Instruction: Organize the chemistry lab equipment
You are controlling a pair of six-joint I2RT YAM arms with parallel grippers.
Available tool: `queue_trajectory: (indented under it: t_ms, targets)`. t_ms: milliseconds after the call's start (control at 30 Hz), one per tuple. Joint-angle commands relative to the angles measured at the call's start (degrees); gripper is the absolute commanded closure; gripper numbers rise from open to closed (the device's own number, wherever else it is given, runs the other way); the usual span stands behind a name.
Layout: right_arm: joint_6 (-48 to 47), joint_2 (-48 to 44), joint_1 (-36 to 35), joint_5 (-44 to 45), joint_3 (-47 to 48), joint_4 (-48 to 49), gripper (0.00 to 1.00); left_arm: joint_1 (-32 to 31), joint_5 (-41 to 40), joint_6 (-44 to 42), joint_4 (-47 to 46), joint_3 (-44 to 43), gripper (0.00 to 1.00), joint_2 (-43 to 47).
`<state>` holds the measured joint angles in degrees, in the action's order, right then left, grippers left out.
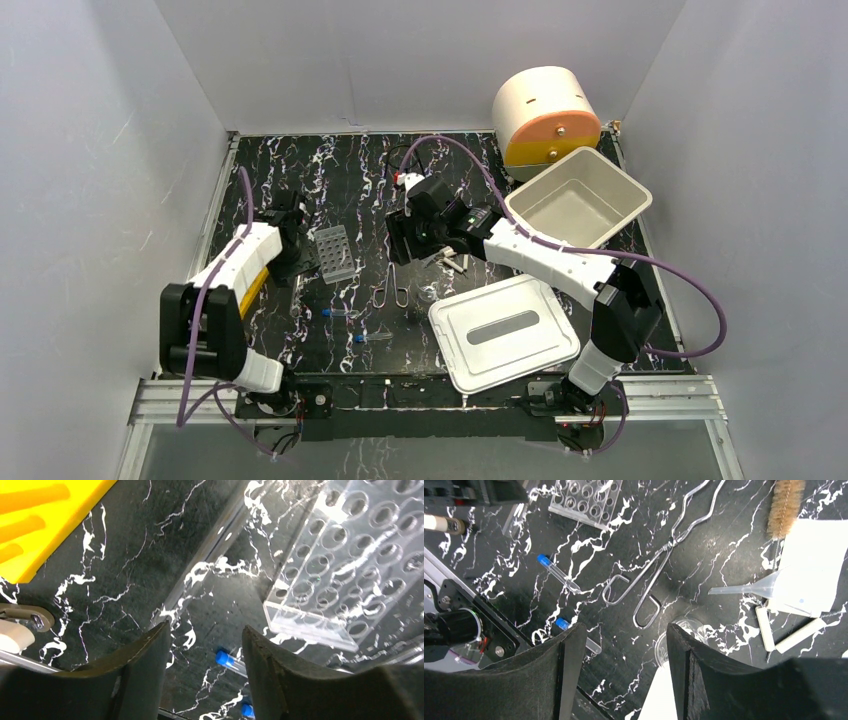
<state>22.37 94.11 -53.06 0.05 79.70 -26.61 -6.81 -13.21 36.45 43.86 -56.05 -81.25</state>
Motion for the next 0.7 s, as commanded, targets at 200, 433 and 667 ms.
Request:
queue_trajectory:
  t_ms: [200, 433, 667]
  targets:
    - [0.54, -0.5, -0.34, 1.01, 0.95, 6.15, 0.32, 1.49, -2.81, -16.97, -6.84, -7.0, 0.37, -10.36]
    - [-1.5, 0.65, -0.37, 0.67, 2.26, 6.13, 0.31, 2.23, 0.74, -20.29, -10.5, -7.1, 0.52, -15.16]
    - [-2.97, 2.2, -0.38, 0.3, 3.7, 5.82, 0.31, 2.41, 3.7, -21.84, -13.41, -7.42, 0.52, -17.49]
